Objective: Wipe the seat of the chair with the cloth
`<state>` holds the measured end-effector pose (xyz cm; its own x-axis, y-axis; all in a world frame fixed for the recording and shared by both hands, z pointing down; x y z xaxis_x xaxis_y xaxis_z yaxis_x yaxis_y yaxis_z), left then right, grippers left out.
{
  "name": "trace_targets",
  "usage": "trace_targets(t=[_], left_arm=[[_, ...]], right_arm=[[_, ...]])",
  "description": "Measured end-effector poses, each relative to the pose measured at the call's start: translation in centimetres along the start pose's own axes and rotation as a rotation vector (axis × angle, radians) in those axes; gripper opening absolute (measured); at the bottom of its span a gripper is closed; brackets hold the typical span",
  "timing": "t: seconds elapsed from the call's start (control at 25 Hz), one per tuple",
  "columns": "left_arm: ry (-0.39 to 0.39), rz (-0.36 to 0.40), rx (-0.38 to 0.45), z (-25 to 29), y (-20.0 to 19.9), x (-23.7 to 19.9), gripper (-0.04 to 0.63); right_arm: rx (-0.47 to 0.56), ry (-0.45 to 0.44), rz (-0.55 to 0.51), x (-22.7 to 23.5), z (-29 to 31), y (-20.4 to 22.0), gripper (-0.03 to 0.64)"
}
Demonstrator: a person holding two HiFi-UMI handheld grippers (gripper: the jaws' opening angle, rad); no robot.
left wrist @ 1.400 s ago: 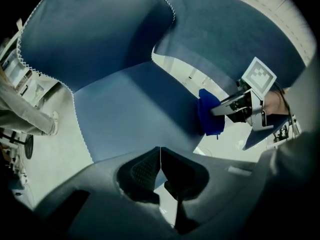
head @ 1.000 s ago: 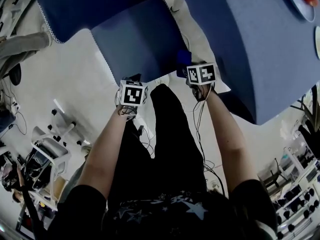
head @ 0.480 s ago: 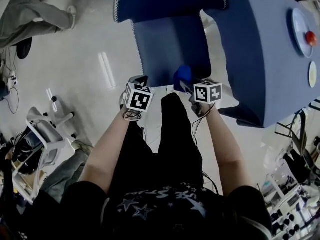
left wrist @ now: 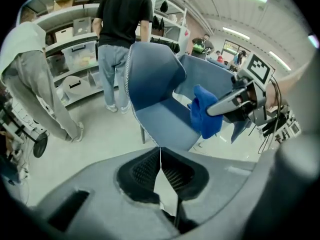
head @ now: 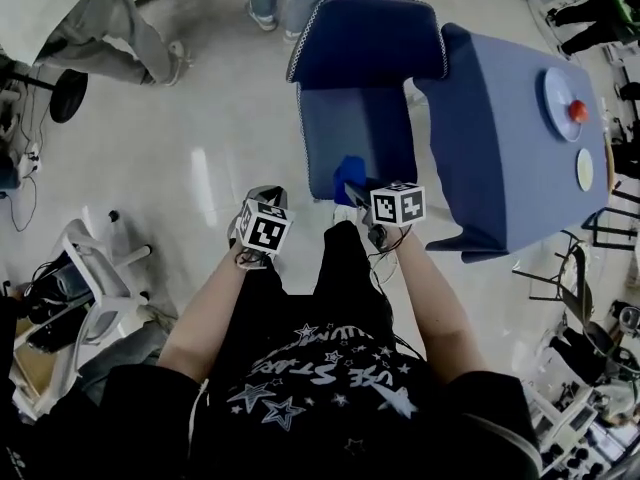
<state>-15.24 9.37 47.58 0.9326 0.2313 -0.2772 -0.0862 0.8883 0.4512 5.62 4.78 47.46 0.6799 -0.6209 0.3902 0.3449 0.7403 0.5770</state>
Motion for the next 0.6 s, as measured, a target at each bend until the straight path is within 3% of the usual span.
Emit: trace_targets(t=[0.2,0.6], left_arm=[[0.064,-0.015,0.086,-3.3,-1.0,-1.0,0.021],[0.210,0.097,0.237,-9.6,-3.9,-0.9,0.021]], right_arm=[[0.043,0.050,-0.015,-3.0,-1.3,-1.9,0.066],[0.193,0.201,-0.050,-9.1,-5.3,-3.7,0.066]])
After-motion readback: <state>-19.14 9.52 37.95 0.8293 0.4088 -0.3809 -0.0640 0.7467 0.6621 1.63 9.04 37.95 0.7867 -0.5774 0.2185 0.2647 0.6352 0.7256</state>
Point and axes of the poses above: the fingertips, and each gripper's own axes: z forward along the fingers, x to its right, y out of its underside, the point moved 6 cm from there along -z, backward along the fingers, and after that the axes turned 14 degrees about -z, right-handed, at the moved point
